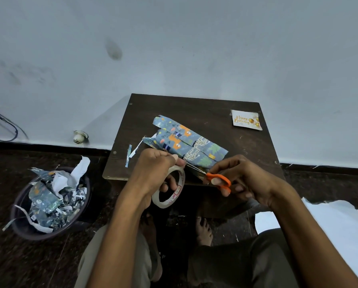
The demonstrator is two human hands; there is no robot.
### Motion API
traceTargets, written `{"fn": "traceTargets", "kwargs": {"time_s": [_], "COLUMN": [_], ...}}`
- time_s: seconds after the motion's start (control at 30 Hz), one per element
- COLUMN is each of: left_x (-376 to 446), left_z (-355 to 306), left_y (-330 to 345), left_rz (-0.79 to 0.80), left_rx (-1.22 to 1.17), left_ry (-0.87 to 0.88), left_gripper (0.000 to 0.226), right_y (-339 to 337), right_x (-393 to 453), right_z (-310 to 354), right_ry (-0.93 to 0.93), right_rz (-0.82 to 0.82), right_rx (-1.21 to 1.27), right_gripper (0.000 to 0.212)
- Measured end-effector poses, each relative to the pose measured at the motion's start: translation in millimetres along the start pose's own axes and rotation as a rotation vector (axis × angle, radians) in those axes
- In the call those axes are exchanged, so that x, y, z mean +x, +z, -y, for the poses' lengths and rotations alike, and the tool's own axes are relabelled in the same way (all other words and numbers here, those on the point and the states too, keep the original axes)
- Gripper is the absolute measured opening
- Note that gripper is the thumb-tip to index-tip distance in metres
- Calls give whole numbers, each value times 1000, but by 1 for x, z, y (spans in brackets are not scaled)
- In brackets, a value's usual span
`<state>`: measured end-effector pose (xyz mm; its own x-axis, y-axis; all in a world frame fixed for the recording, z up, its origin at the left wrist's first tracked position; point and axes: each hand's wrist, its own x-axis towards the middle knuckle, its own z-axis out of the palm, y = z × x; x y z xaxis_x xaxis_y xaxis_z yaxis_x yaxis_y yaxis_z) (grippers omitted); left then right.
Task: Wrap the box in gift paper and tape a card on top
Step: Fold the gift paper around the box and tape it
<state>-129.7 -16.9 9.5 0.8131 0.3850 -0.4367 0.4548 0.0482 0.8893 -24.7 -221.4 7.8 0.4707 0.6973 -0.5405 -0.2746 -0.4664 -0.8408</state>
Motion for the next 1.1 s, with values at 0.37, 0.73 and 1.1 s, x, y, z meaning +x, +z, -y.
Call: {"fn": "traceTargets", "kwargs": {"time_s": [0.37, 0.73, 1.1], "left_x": [0, 1, 1], "left_z": [0, 1, 0], "left_y": [-1, -3, -5], "left_rz": [-9, 14, -80], "left_rx": [8, 22, -27], "left_ry": [-2, -26, -105], "left_gripper": [28, 29, 21], "right_y": [13, 10, -10], "right_x": [6, 8, -13], "right_z": [5, 4, -7], "right_ry": [-9, -36, -85], "right_rz": [-68, -114, 79], "right_rx": [-6, -24, -143], "right_gripper": [17, 14, 41]}}
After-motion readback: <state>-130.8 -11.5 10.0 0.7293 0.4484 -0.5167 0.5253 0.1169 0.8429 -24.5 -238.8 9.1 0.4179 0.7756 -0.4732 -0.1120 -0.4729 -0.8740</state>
